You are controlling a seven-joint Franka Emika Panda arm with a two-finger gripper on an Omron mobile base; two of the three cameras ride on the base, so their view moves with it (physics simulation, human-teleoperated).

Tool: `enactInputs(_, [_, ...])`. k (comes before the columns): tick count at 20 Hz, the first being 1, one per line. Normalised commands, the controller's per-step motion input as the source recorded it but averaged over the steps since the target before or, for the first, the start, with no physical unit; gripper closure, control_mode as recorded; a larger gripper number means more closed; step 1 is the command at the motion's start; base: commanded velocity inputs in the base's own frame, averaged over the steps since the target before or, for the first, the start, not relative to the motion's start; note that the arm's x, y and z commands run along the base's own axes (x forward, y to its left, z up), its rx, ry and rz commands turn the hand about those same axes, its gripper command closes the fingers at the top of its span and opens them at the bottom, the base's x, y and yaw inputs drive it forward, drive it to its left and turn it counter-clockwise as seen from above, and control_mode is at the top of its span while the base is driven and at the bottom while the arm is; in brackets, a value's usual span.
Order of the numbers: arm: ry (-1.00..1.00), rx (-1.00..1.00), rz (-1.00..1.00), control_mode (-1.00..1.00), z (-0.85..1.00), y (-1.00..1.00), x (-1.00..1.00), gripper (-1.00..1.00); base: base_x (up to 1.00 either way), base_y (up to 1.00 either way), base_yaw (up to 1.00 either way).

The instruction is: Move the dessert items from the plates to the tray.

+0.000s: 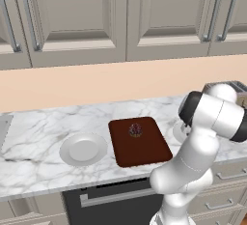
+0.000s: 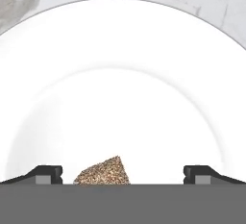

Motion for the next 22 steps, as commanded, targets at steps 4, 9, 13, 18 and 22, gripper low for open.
enactInputs(4, [0.0,0.02,0.0,-1.0,-0.11,0.0,0.0,-1.0,0.0,0.0,0.0])
enactInputs(9, [0.0,0.0,0.0,-1.0,0.0,0.0,0.0,1.0,0.0,0.0,0.0])
enactInputs(13, [0.0,0.0,0.0,-1.0,0.0,0.0,0.0,1.0,0.0,0.0,0.0])
enactInputs(18, [0.0,0.0,0.0,-1.0,0.02,0.0,0.0,1.0,0.0,0.0,0.0])
enactInputs(22, [0.0,0.0,0.0,-1.0,0.54,0.08,-0.15,1.0,0.0,0.0,0.0])
